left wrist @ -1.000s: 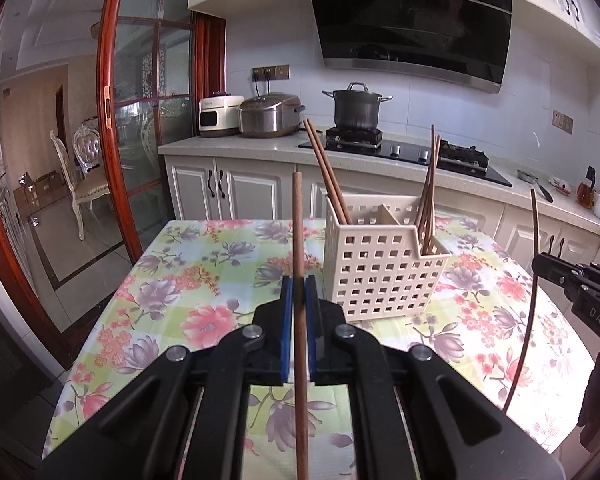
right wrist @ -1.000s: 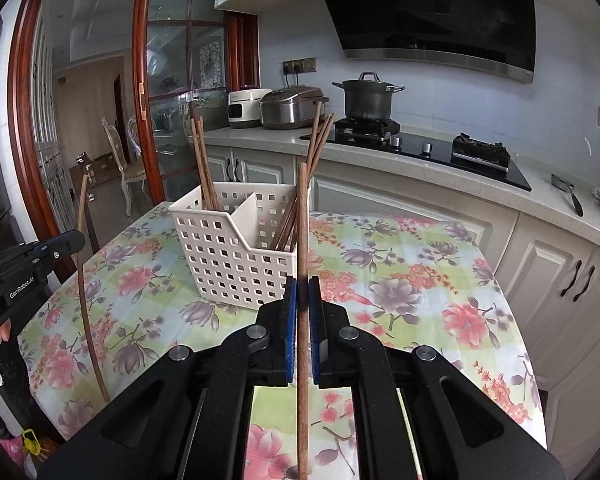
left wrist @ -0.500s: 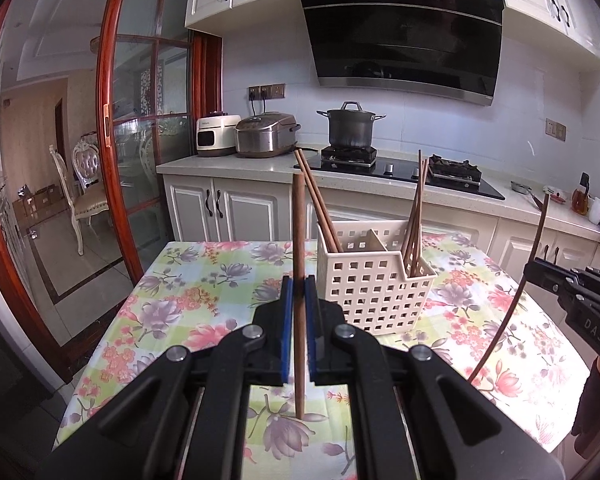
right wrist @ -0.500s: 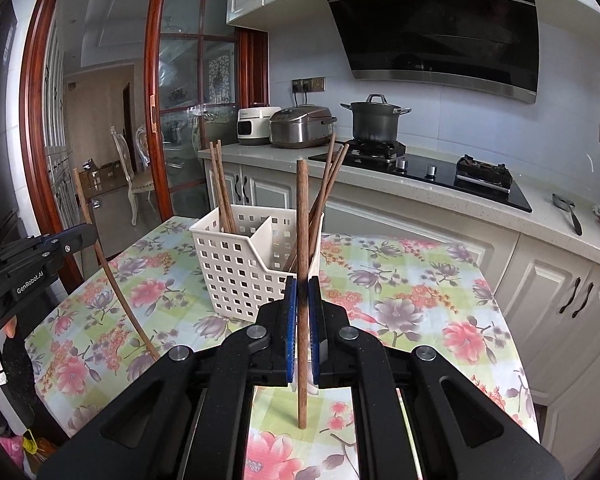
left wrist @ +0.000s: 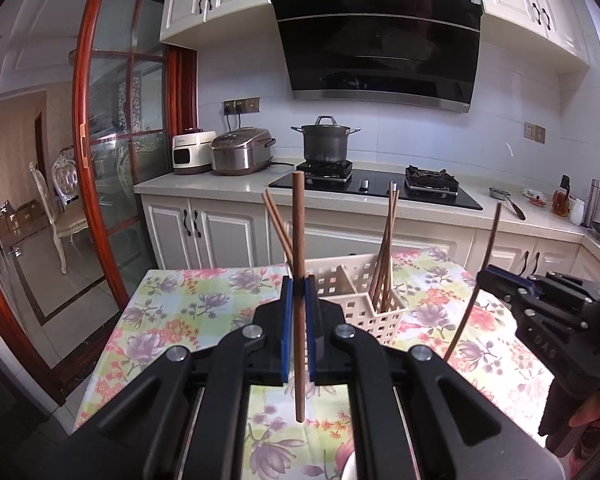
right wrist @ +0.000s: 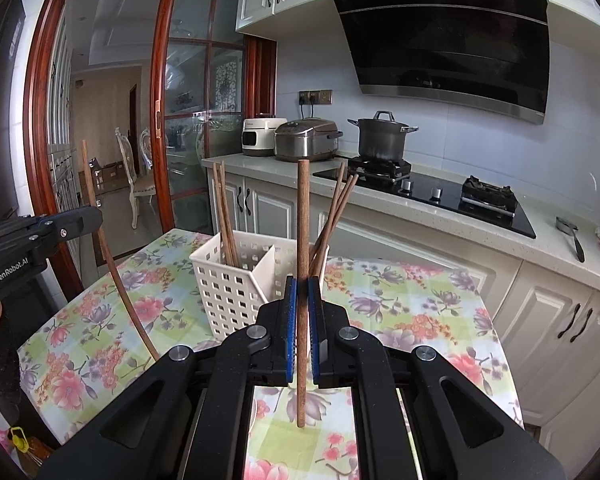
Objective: Organize utensils
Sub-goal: 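Lift both held chopsticks upright and carry them above the white caddy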
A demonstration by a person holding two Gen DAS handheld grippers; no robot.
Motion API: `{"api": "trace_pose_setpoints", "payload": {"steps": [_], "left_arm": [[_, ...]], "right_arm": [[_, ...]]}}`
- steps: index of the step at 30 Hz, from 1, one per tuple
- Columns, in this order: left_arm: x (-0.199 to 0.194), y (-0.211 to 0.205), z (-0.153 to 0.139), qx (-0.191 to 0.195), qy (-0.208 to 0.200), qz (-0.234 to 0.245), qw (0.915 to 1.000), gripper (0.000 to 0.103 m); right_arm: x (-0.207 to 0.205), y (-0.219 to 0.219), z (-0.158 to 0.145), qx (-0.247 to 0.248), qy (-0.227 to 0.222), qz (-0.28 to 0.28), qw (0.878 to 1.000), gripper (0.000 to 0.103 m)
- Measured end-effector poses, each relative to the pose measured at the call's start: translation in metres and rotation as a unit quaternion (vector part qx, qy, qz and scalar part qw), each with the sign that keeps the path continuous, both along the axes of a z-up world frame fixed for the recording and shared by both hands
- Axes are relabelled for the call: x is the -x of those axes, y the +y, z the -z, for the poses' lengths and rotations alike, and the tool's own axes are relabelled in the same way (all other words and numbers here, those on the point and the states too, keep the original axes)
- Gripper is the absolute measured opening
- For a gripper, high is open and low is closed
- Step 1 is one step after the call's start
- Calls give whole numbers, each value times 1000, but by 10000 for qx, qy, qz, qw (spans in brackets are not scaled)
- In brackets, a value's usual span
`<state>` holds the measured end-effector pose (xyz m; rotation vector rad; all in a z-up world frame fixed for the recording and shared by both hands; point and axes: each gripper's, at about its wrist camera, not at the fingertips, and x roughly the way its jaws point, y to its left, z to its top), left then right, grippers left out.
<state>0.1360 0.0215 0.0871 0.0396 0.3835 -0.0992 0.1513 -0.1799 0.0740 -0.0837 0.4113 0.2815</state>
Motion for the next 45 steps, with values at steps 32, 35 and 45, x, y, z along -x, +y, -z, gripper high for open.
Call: {"api": "trace_pose_setpoints", "payload": {"steps": [32,35,45], "left_arm": [[-104,-14,-83,348,-321,1,9989,6],[-119,-10,-72,448,-137,17,9989,6],[-125,-8,-50,512,32,105,9986,6]], "right_arm": [[-82,24,-63,-453,-509,-243,9974,6],[-91,29,-54,-415,-366,-286,9981,6],[-97,33,-47,-308,-302,-293,9986,6]]}}
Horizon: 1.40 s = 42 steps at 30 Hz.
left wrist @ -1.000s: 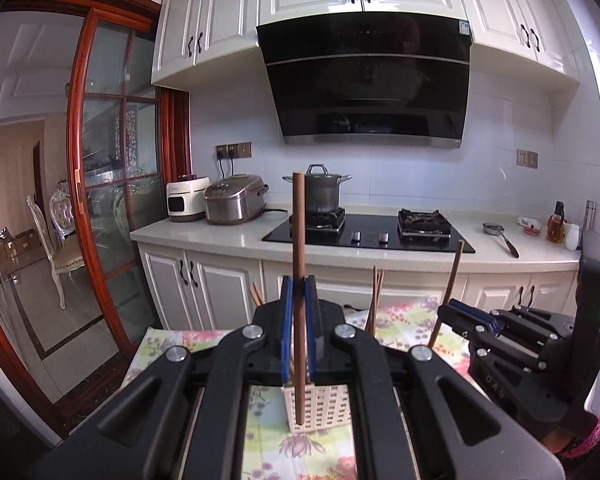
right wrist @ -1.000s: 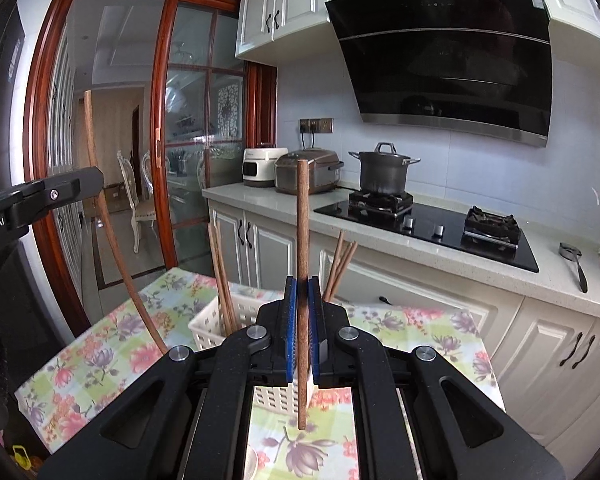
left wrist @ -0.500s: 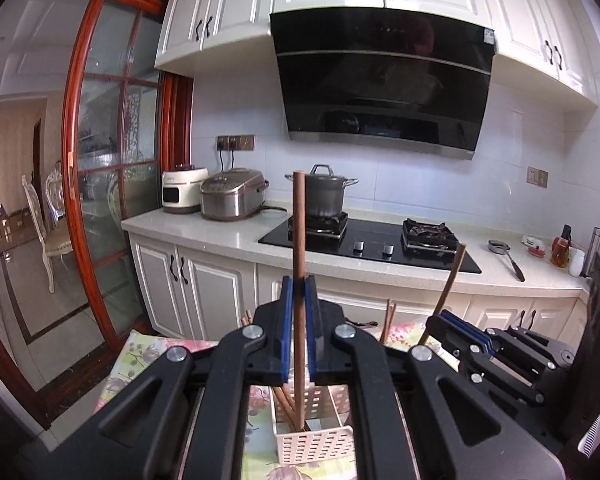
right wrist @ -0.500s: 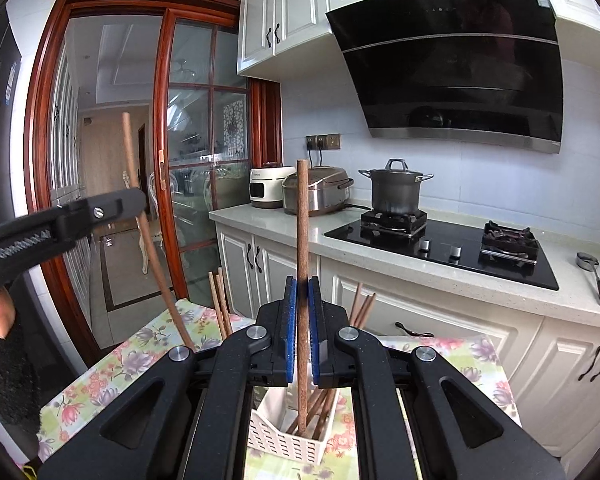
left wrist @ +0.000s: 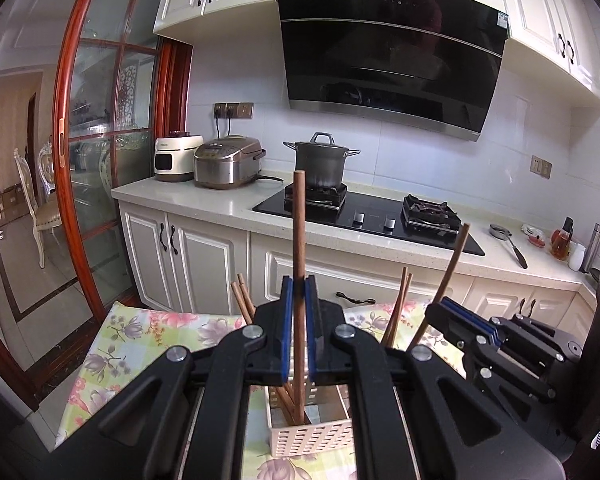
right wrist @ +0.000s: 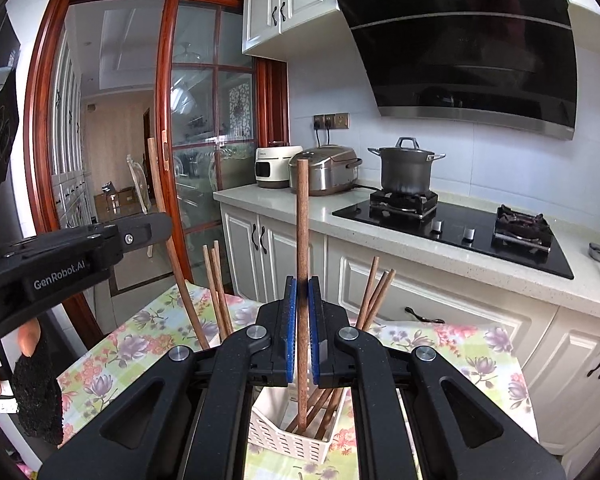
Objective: Organize utensils
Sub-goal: 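Lift both held chopsticks upright and carry them above the white caddy, then lower the chopsticks into the caddy and open both tools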
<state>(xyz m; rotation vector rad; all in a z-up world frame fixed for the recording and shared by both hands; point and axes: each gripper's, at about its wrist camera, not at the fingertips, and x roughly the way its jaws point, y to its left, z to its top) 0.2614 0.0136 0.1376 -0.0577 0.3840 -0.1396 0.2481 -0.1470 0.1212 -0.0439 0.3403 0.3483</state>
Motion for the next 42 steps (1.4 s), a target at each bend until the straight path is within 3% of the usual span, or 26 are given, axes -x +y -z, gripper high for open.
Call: {"api": "trace_pose_setpoints", "payload": {"steps": [12,21,23,28,31,33,36,42], "left_arm": [[-27,2,29,133,506,4,9986,6],[-52,11,54,160,777,-102,9968,8],[-56,15,58,172,793,-184,9965,16],[-52,32,63,257,691,-572,9956,63],[-40,44,63,223,559,-846,9946,81],[-29,50,63,61,412,-1090,9932,91],[-8,54,69,-259,239,-1411,9894,98],[30,51,99,-872,326,-1427,9854,98]], "right_arm": [[-25,8,28,150,517,129,9985,6],[-54,5,51,-40,864,168,9961,6],[-57,5,55,-20,891,188,9958,10],[-60,0,61,-41,932,272,9953,15],[-51,-7,61,-104,878,296,9956,34],[-41,-12,60,-163,801,286,9962,39],[-23,-17,62,-97,685,331,9971,42],[15,-25,84,-25,837,402,9957,50]]}}
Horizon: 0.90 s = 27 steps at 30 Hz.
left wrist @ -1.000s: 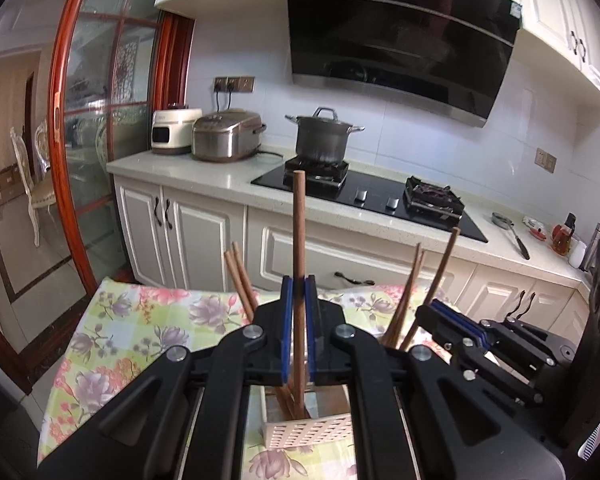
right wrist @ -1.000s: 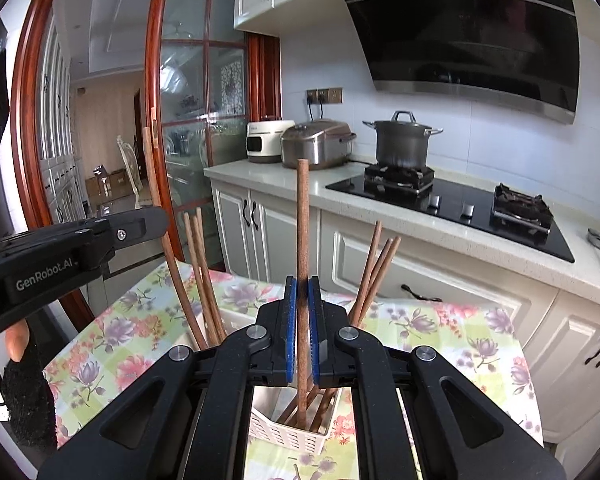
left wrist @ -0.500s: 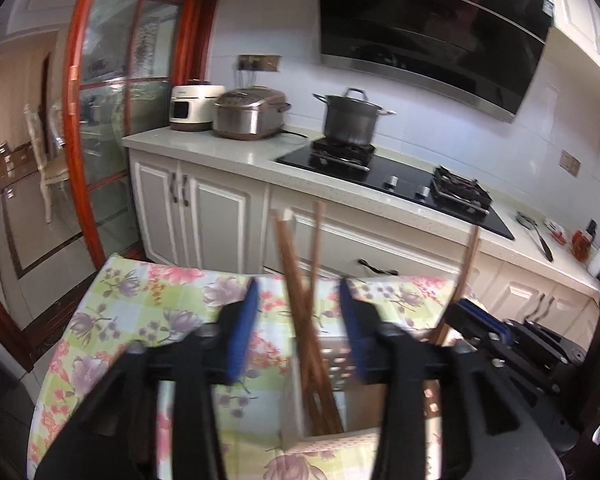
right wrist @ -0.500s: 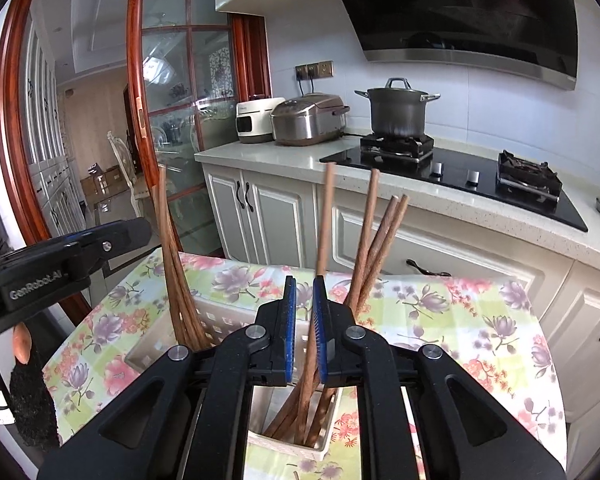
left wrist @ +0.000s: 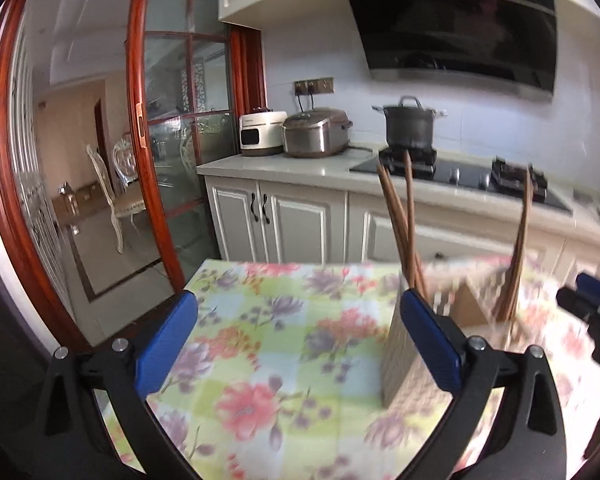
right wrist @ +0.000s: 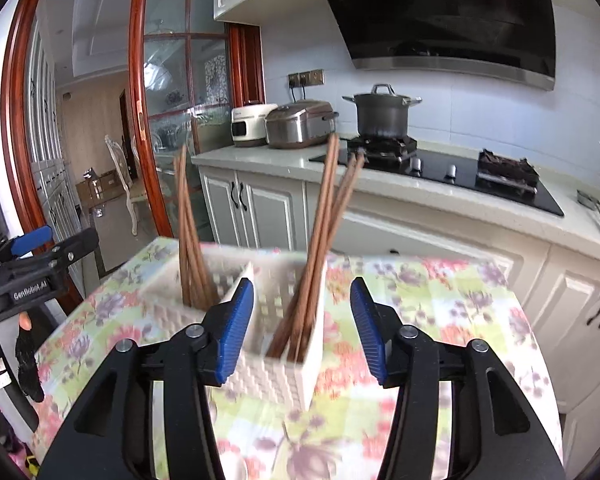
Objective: Organize utensils
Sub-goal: 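Lower the chopsticks into the caddy and open both tools, then move the right tool down to a white spoon lying on the table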
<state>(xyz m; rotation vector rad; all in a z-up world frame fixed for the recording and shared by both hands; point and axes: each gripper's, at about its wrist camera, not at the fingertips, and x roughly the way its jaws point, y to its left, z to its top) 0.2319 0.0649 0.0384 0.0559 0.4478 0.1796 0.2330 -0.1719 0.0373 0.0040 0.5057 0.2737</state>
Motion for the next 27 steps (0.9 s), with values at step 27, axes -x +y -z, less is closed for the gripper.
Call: {"api": "trace_pose_setpoints", "payload": {"steps": [27], "left_arm": [[75,-17,94,-66,827,350,9959,98]], "right_arm": [[45,31,97,224,1400,-139,9898,63]]}}
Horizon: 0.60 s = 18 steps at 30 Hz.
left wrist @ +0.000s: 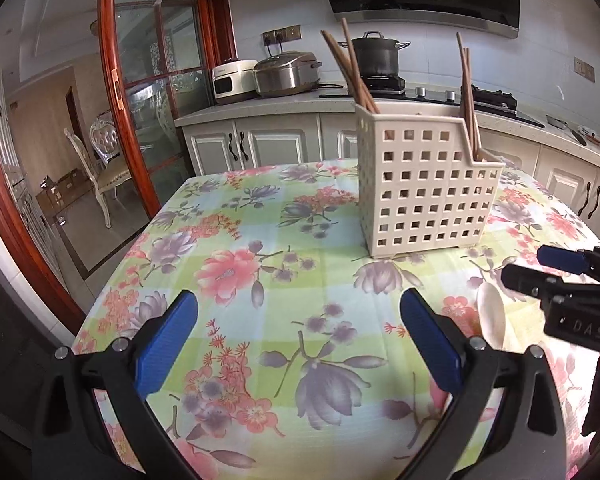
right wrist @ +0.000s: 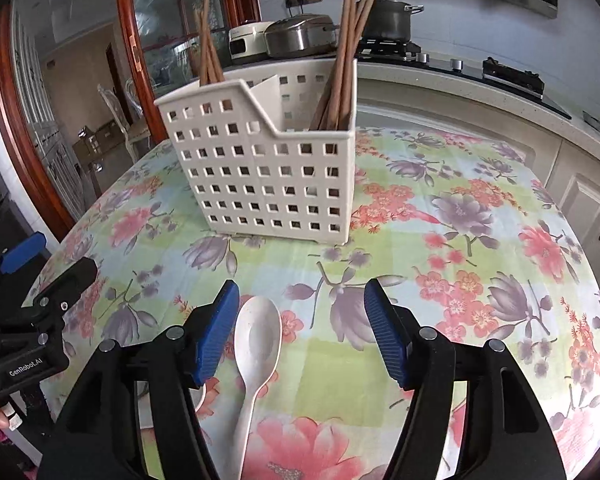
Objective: Organize utensils
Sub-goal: 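Move the right tool down to a white spoon lying on the table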
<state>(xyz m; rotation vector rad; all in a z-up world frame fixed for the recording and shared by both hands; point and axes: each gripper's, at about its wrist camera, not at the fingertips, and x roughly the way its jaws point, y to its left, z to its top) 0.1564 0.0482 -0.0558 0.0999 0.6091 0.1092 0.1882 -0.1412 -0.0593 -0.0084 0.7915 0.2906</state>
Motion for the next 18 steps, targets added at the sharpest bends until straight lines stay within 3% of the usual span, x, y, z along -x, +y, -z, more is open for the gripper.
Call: {"api": "trace_pose_setpoints", "payload": {"steps": [6,18], "left_arm": [[1,10,12,3,156,-92,9998,98],[3,11,21,-8,249,-90,9996,98]], "right_arm": [[-10,23,21,380,334,-140,9986,66],[-20,22,39,406,607,-11,9973,65]]}}
